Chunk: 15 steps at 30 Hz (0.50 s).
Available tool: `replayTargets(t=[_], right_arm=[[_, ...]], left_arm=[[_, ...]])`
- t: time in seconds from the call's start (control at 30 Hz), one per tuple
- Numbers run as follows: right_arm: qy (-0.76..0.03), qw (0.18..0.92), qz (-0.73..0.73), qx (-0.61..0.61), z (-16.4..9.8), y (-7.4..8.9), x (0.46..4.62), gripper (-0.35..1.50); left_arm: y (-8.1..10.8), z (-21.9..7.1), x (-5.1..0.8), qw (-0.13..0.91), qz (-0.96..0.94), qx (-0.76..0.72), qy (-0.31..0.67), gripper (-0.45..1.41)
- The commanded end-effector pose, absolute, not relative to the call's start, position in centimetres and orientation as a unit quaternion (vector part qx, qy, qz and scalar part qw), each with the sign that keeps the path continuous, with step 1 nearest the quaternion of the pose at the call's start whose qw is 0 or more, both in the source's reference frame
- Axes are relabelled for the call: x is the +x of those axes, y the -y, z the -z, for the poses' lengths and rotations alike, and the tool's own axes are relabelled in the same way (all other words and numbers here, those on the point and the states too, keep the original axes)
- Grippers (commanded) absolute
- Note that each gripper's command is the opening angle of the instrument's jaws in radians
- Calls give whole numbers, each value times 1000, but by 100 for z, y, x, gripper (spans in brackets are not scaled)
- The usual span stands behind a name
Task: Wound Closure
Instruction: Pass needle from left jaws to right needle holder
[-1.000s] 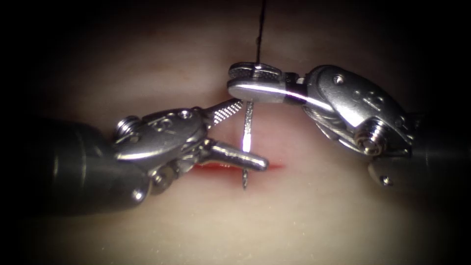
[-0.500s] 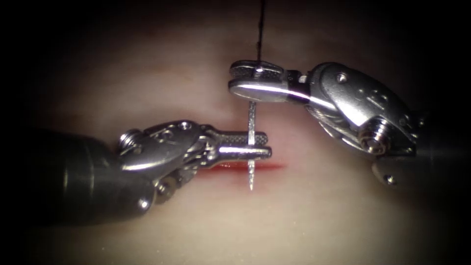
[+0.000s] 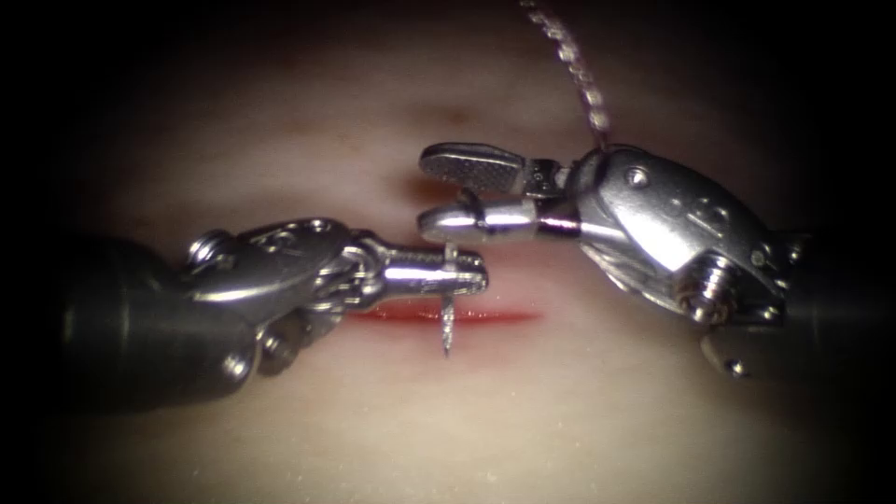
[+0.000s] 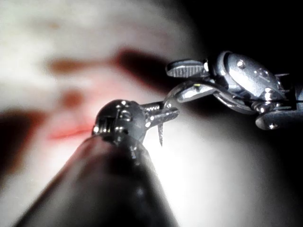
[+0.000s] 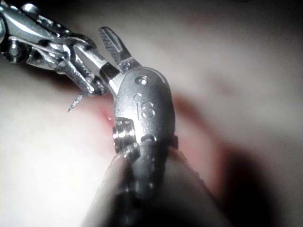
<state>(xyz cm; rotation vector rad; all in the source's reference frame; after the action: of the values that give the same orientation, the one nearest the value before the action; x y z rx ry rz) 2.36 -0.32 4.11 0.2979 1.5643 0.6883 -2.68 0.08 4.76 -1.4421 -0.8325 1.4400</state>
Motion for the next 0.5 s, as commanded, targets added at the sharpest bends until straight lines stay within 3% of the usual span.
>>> replayTargets(t=[0.03, 0.07, 0.33, 0.5], right_arm=[[-687, 649, -298, 133, -414, 35, 243, 71], [-686, 650, -298, 134, -414, 36, 243, 78], [-685, 652, -297, 134, -414, 36, 246, 71], [-686, 653, -295, 127, -412, 33, 256, 88]], left_arm=[[-5, -482, -272, 453, -582, -585, 337, -45], [-5, -482, -272, 453, -582, -585, 337, -45], [-4, -482, -274, 453, -581, -586, 337, -45], [-3, -482, -275, 464, -558, -583, 365, -45]])
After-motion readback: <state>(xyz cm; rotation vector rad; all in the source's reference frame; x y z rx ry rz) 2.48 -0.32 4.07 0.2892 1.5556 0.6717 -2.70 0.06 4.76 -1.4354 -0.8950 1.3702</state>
